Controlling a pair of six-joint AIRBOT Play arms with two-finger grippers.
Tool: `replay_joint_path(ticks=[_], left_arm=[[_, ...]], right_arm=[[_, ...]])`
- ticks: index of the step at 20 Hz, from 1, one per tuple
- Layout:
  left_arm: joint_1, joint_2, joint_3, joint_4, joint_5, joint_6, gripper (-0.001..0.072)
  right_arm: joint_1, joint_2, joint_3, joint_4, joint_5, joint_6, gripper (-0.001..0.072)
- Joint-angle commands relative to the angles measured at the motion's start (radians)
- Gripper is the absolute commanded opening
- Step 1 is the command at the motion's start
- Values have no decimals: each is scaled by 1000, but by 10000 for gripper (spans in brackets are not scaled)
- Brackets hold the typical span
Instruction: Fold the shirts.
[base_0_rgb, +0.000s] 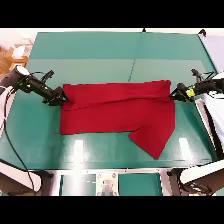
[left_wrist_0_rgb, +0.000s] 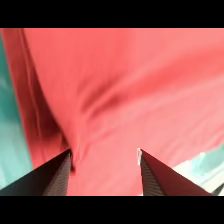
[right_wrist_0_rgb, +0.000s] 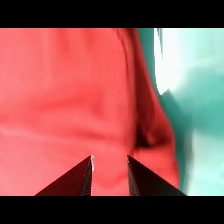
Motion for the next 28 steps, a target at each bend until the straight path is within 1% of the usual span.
replay_joint_path(ticks=[1,3,4,5,7,8,9,10,11,13,16,17,19,21,22,23,25,26,27,28], left_arm=[[0,71,-45,77,-104,-102,473],[0,211,-186,100,-49,-104,473],[0,299,-276,126,0,-122,472],[0,386,-364,151,50,-152,474],[0,568,-555,148,160,-217,477],[-3,649,-640,134,206,-225,539],[-3,709,-710,113,232,-229,668],[-3,761,-779,86,264,-229,675],[-3,797,-840,54,301,-232,674],[-3,829,-953,-49,375,-224,674],[-13,832,-1085,-226,553,-175,674],[-44,832,-1117,-272,632,-171,674],[-163,831,-1164,-373,818,-173,674],[-271,831,-1172,-454,998,-192,660],[-300,831,-1172,-487,1054,-202,565],[-315,831,-1172,-494,1077,-201,484],[-322,831,-1172,-494,1069,-201,452],[-322,831,-1172,-492,1062,-190,186],[-321,832,-1172,-492,1058,-179,20],[-321,832,-1172,-488,1057,-178,22]], right_arm=[[-45,124,-77,-3,63,19,262],[-89,247,-241,-6,61,19,262],[-118,312,-339,-9,58,19,263],[-155,382,-449,-10,37,23,263],[-236,515,-652,-7,-49,64,265],[-265,570,-735,-6,-92,64,273],[-286,614,-807,-6,-124,64,306],[-298,642,-858,-6,-143,63,384],[-304,663,-901,-6,-153,63,423],[-303,679,-955,-4,-155,64,423],[-303,679,-1007,-2,-178,68,430],[-303,678,-1028,-3,-194,71,430],[-301,678,-1069,2,-224,79,430],[-270,678,-1107,42,-259,78,430],[-246,678,-1123,64,-284,77,430],[-215,677,-1134,83,-310,78,430],[-163,668,-1136,116,-326,78,429],[-147,665,-1135,129,-325,77,415],[-142,665,-1130,129,-320,73,311],[-143,665,-1119,129,-300,55,92]])
